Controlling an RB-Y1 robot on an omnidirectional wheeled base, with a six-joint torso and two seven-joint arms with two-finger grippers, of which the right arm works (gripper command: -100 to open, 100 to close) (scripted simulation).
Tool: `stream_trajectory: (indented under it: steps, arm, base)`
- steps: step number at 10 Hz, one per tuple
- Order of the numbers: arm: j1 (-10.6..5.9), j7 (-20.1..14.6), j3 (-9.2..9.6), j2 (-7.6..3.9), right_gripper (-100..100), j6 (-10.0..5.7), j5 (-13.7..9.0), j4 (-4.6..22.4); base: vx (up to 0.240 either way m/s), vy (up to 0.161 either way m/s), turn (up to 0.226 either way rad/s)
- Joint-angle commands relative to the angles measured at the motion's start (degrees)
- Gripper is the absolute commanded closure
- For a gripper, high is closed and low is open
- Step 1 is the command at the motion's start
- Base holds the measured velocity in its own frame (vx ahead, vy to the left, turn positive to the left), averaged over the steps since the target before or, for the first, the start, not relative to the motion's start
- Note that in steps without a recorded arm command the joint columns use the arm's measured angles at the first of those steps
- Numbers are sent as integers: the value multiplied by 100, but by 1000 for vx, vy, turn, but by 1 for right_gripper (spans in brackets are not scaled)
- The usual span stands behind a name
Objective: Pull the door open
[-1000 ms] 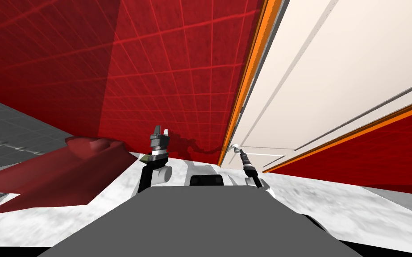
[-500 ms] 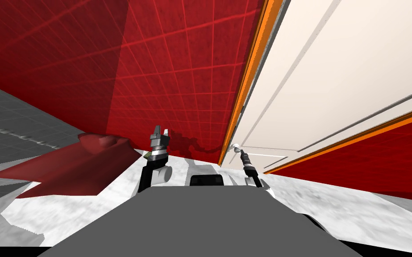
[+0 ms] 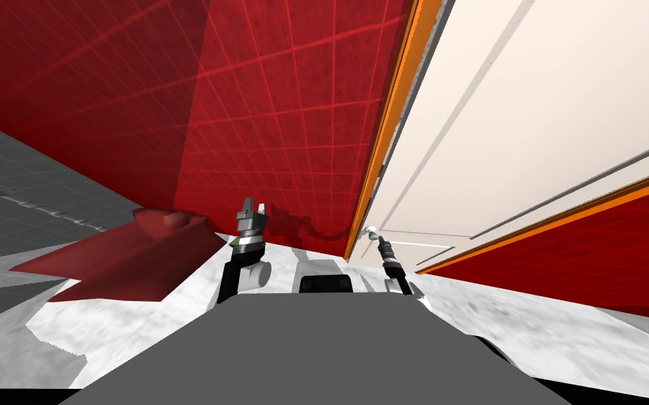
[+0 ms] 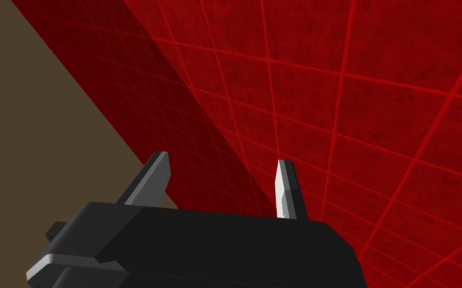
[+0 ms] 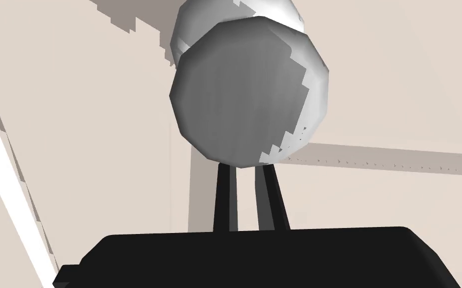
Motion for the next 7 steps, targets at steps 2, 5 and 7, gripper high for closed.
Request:
stream_trajectory:
  steps: [2, 5, 7]
  arm:
    - [-27, -391, 110, 70, 100, 11, -134, -51]
    - [-33, -728, 125, 73, 100, 31, -220, -53]
    - [-95, -976, 96, 14, -100, 18, -333, 128]
  base:
    - [-38, -20, 93]
    - [-37, -20, 58]
    - [-28, -5, 12]
